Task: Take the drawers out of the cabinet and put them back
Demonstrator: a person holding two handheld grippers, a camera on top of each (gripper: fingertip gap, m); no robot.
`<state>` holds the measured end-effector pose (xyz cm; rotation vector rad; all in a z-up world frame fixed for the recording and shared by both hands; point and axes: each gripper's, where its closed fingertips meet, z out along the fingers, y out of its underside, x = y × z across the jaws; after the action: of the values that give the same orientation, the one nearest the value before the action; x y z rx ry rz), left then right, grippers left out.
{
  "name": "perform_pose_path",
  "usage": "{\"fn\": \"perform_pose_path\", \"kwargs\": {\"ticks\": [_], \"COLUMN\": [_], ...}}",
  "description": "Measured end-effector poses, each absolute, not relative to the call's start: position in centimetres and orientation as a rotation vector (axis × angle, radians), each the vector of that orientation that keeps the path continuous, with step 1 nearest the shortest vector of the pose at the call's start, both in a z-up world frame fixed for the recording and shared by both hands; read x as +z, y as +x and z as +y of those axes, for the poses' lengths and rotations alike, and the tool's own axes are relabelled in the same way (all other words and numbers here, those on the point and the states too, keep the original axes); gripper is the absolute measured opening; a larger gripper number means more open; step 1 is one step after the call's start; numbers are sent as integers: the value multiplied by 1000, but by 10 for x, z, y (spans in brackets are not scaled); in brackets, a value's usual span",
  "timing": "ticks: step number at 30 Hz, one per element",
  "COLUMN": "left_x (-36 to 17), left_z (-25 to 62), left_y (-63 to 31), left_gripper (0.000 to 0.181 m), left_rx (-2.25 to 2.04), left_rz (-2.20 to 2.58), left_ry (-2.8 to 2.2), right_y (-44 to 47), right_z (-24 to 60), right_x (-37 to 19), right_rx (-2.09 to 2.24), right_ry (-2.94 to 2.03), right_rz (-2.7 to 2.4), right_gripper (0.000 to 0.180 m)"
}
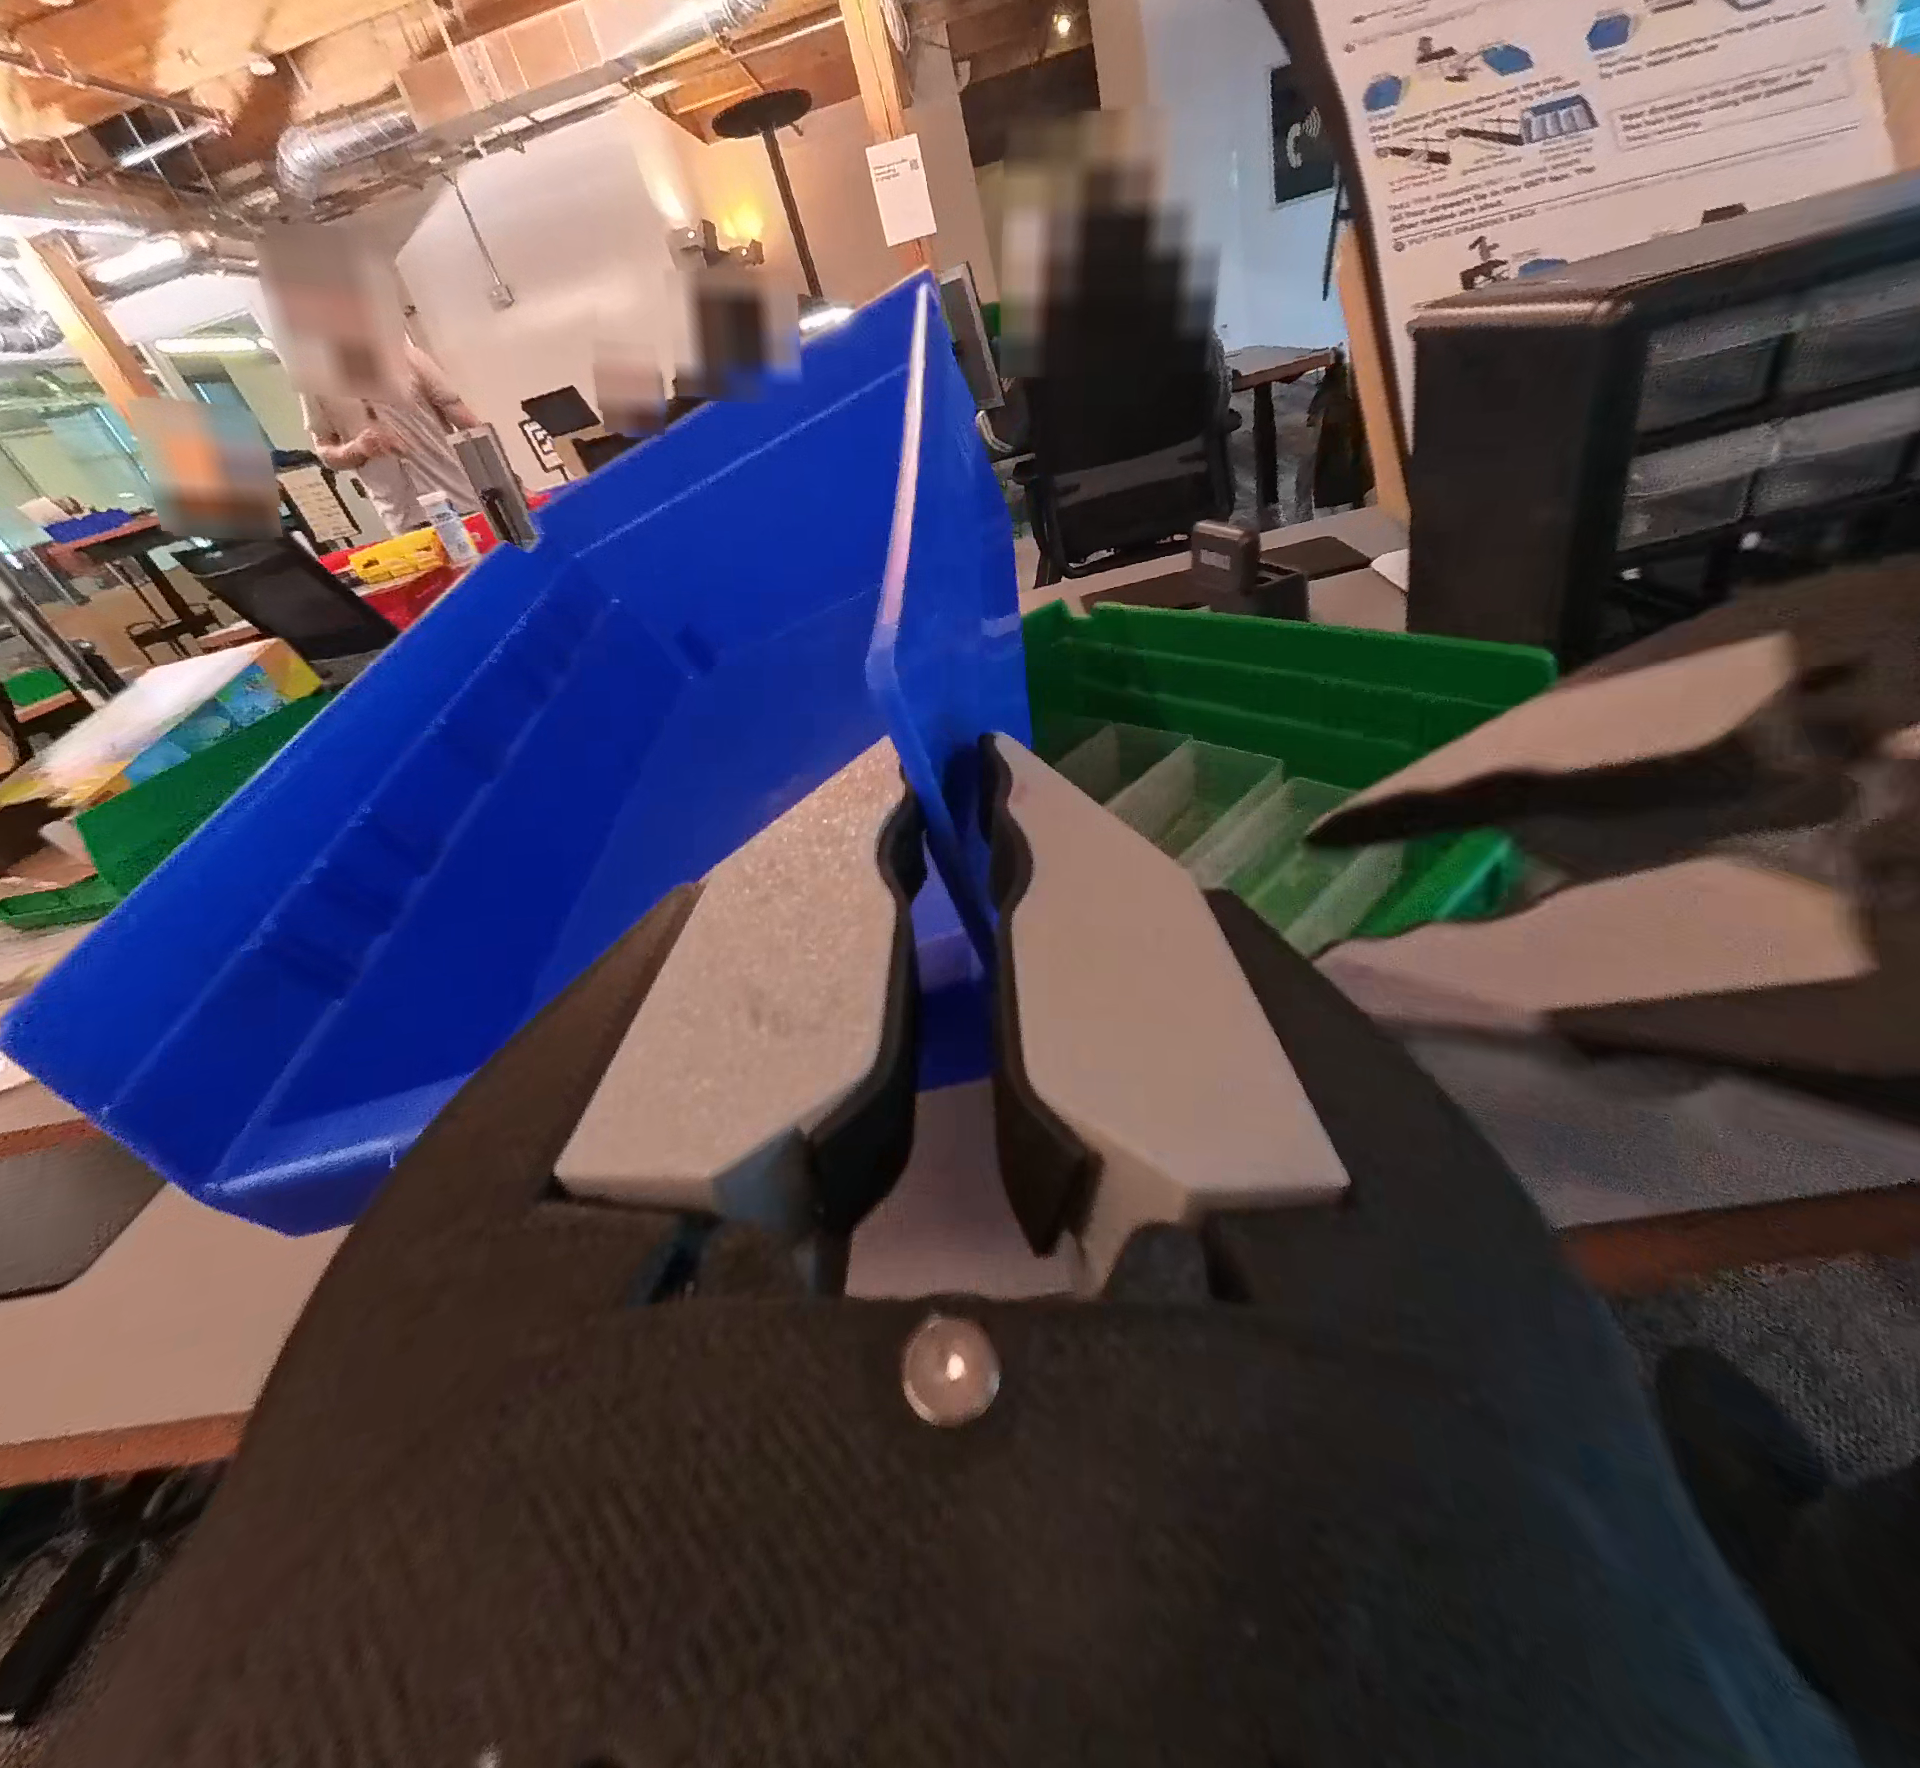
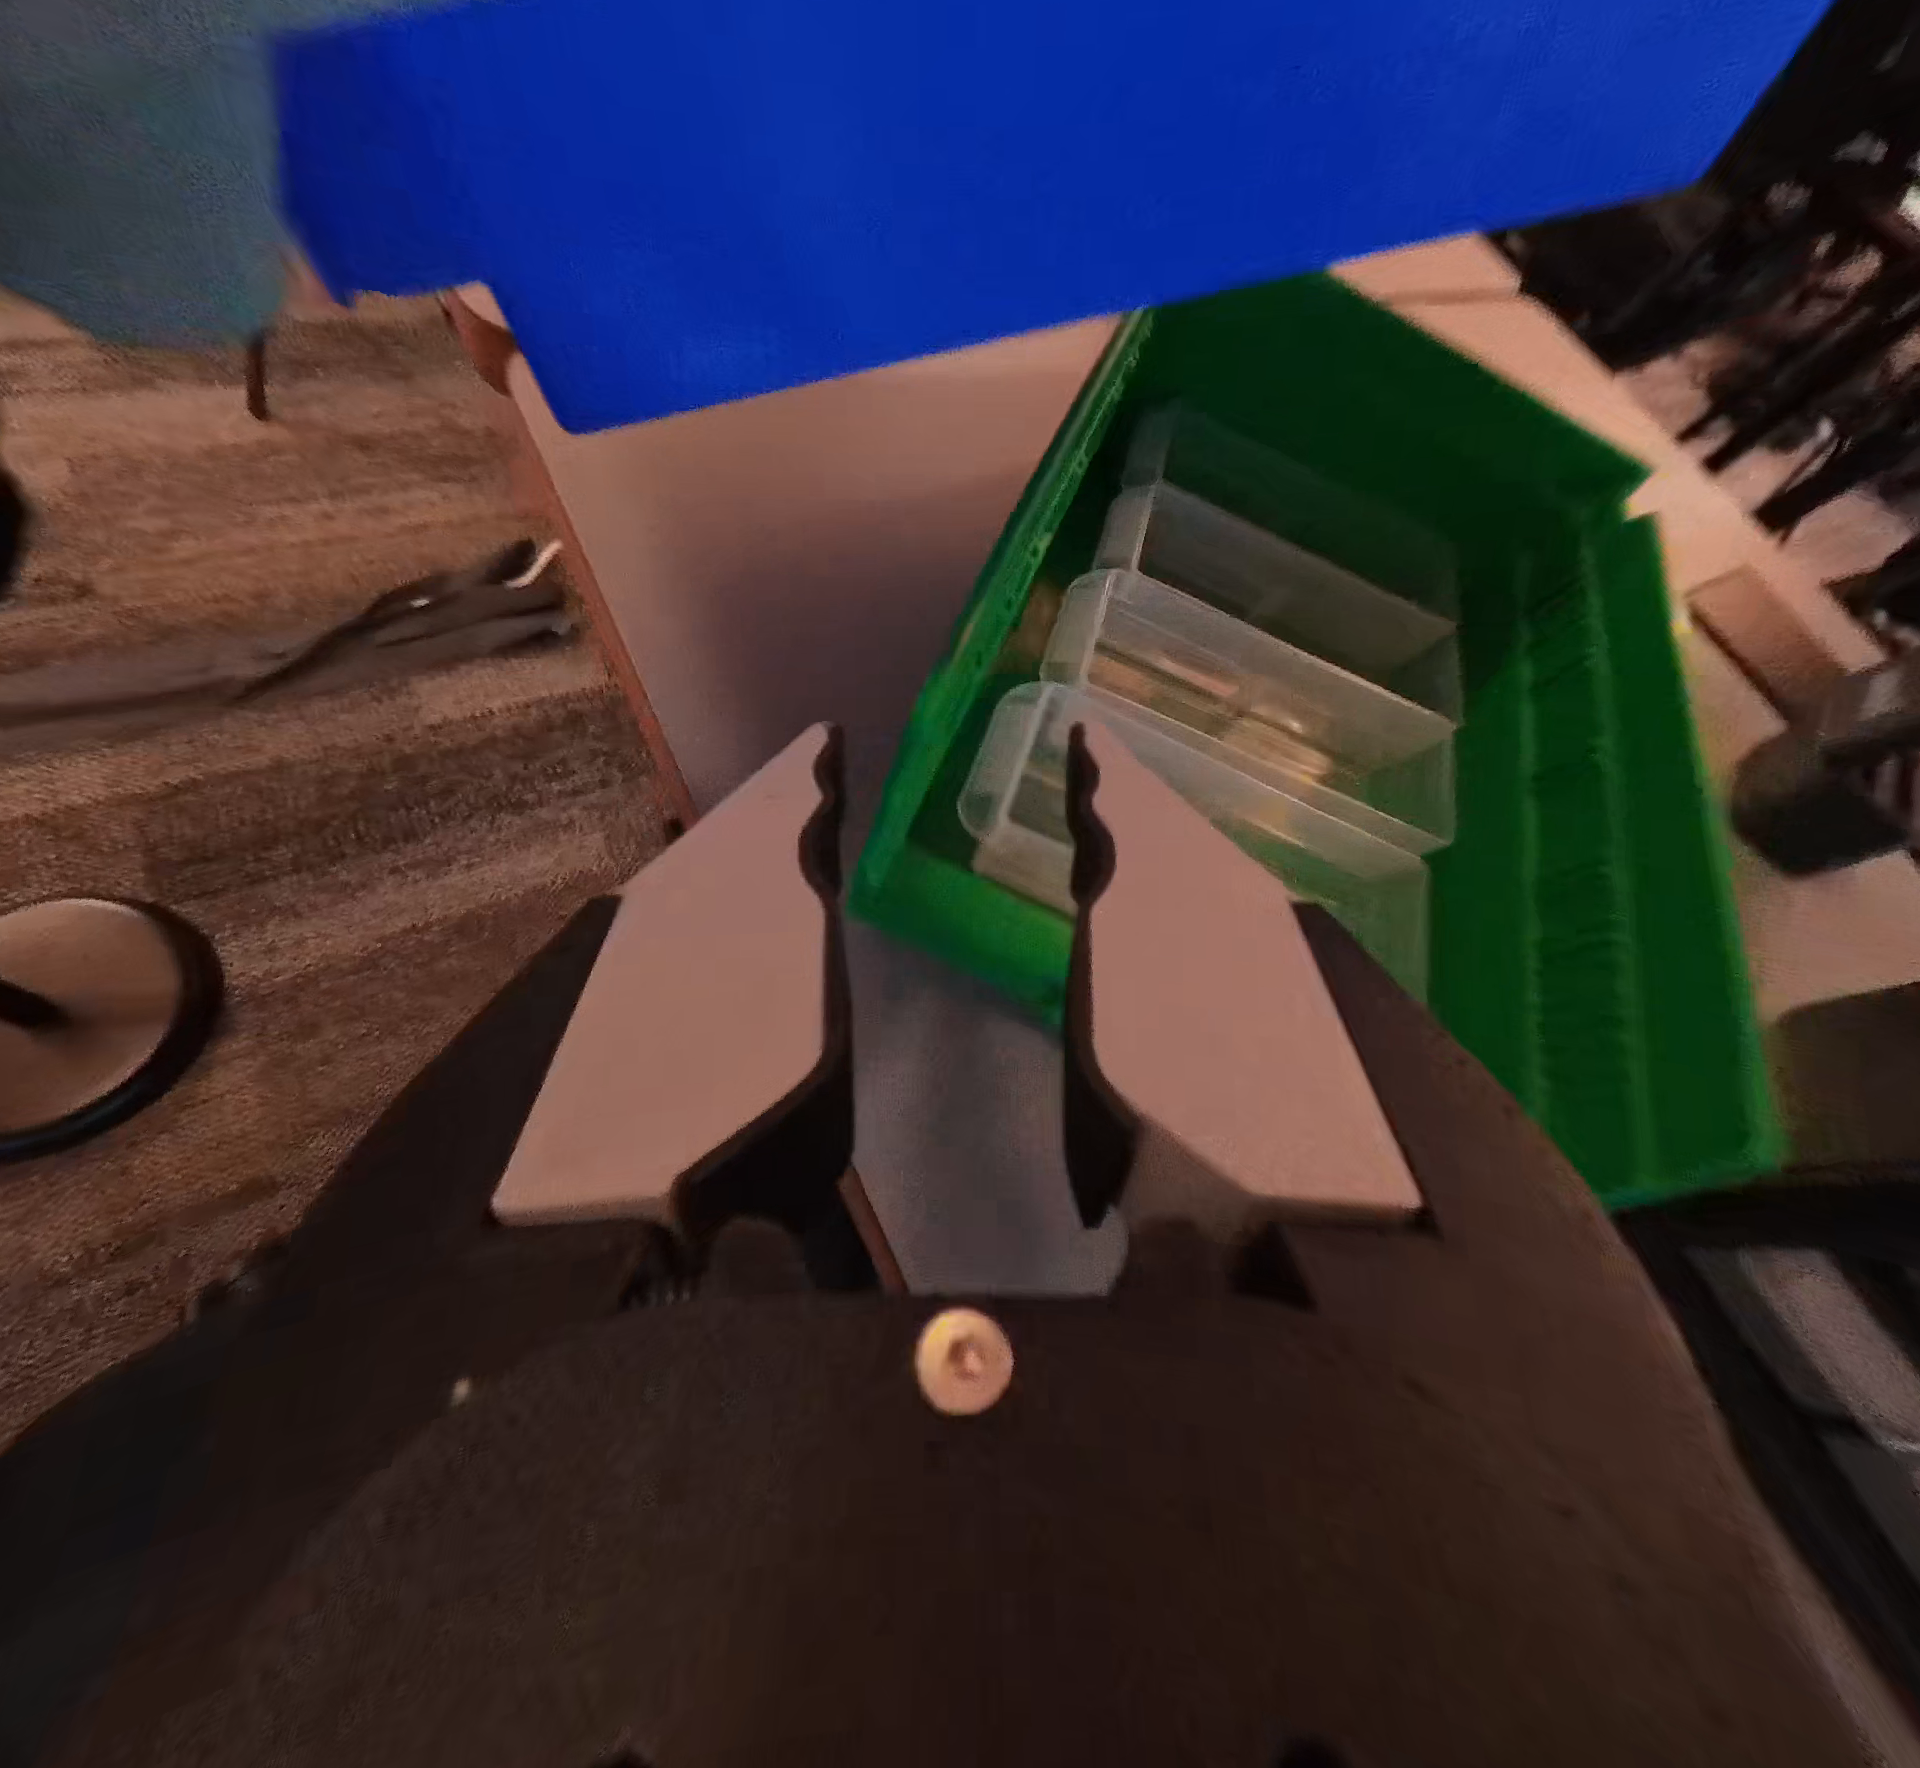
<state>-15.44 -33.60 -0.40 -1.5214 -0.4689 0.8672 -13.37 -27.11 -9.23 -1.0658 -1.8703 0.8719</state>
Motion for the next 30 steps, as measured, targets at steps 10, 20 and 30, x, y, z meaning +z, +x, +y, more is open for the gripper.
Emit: {"fn": "perform_pose_path", "kwargs": {"ticks": [10, 20, 30], "left_x": [4, 0, 9], "left_z": [-353, -349, -369], "left_y": [-154, -154, -163], "left_gripper": [5, 6, 5], "left_rx": [900, 863, 901], "left_rz": [-477, -484, -516], "left_ry": [-1511, -1533, -1487], "right_y": [-57, -66, -145], "right_z": [-183, -182, -181], "right_x": [-127, -135, -157], "right_rx": [656, 513, 307], "right_ry": [-1013, -873, -676], "right_rz": [-2146, -2128, -2301], "right_gripper": [25, 29, 48]}}
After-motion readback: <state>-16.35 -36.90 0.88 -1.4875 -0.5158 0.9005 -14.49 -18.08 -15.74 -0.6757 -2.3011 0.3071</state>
